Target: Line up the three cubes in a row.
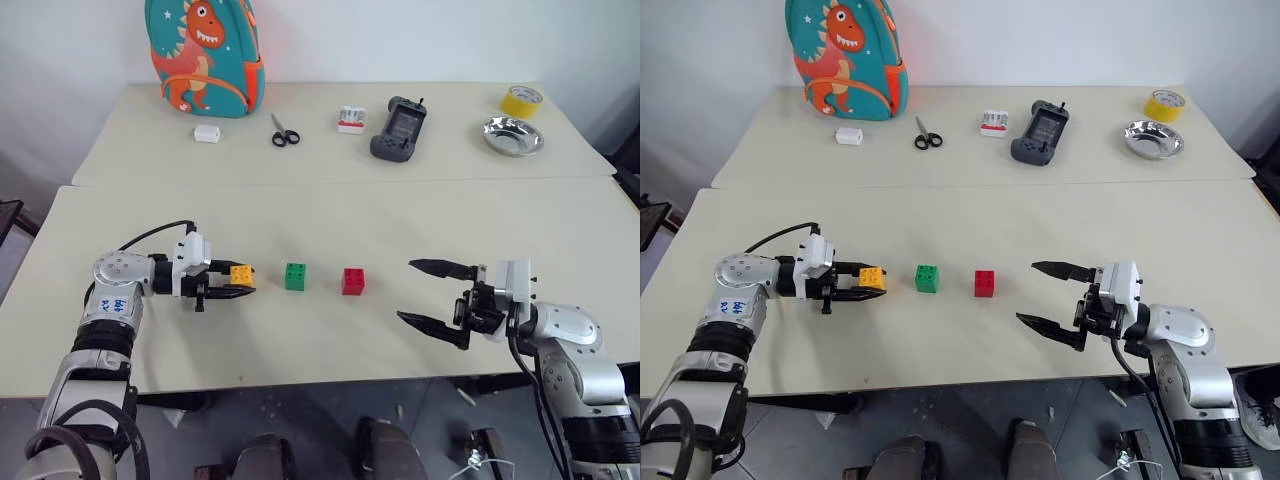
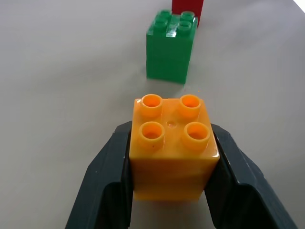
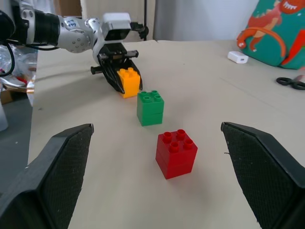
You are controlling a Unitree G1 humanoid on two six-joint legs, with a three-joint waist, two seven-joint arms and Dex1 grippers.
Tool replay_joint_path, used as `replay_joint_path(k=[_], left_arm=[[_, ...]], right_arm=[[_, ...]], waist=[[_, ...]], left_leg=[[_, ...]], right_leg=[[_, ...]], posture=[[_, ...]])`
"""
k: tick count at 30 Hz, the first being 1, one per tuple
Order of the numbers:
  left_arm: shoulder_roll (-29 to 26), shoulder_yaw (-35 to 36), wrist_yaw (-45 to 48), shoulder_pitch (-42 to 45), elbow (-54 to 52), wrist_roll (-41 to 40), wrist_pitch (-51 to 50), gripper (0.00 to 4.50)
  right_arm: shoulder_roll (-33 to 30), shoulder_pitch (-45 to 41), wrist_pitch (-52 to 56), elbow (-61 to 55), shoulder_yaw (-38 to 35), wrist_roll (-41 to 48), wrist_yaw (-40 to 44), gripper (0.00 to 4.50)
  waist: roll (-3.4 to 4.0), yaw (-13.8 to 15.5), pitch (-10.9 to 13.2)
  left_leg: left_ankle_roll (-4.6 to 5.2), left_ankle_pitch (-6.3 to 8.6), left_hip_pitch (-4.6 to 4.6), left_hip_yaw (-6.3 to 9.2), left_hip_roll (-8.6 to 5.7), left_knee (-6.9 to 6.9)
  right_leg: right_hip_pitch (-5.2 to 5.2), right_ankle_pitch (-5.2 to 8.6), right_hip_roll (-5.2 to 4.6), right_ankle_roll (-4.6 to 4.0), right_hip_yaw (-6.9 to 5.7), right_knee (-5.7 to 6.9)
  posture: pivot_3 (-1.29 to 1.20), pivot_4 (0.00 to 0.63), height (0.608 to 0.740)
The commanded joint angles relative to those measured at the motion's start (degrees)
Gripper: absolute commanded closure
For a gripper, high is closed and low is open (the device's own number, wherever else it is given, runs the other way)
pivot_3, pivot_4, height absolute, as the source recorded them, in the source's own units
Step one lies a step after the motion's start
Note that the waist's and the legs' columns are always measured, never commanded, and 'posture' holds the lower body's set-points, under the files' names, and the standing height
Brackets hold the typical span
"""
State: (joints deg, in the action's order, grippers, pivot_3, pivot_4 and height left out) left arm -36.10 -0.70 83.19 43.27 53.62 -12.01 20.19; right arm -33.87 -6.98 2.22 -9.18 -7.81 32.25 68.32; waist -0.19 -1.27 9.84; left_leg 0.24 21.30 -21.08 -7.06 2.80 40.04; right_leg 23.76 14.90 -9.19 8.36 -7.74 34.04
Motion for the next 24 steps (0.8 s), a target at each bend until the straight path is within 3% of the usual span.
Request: replay_joint_path(k=[1,9,18,24], left_arm=[[1.2,0.2,1.1,3.2,5.6,1.5,3.3,2.98],[4.1,-0.7,4.7,5.8,10.7,3.6,4.1,2.98],[-1.4,3.6,3.2,2.9,7.1,1.4,2.6,0.26],[-8.5,10.1,1.7,-4.8,-7.5,-4.8,-7.4,0.26]], right_arm=[[-1.0,2.0,0.5,-4.1,-2.0,1.3,-1.4,0.0],[-2.8,4.8,3.3,-7.3,-2.3,2.7,-1.9,0.0],[-4.4,-1.2,3.6,-1.3,-1.9,2.9,1.8,0.0],[-7.8,-6.8,5.8,3.2,-1.9,4.1,7.6,0.0]], waist=[[0.0,-0.1,0.0],[0.0,0.4,0.0],[-0.02,0.2,0.0],[-0.02,-0.3,0.0]], left_leg=[[0.0,0.0,0.0,0.0,0.0,0.01],[0.03,0.01,0.01,0.02,0.0,0.09],[0.03,0.01,0.01,0.07,0.01,0.1],[0.03,0.01,0.01,0.11,0.01,0.07]], right_leg=[[0.0,0.0,0.0,0.0,0.01,0.0],[-0.05,-0.01,-0.01,0.01,0.01,0.0],[-0.05,-0.01,-0.01,0.01,0.01,0.02],[-0.03,-0.01,-0.02,0.01,0.0,0.04]], posture=[[0.0,0.15,0.74],[0.0,0.15,0.74],[0.0,0.15,0.74],[0.0,0.15,0.74]])
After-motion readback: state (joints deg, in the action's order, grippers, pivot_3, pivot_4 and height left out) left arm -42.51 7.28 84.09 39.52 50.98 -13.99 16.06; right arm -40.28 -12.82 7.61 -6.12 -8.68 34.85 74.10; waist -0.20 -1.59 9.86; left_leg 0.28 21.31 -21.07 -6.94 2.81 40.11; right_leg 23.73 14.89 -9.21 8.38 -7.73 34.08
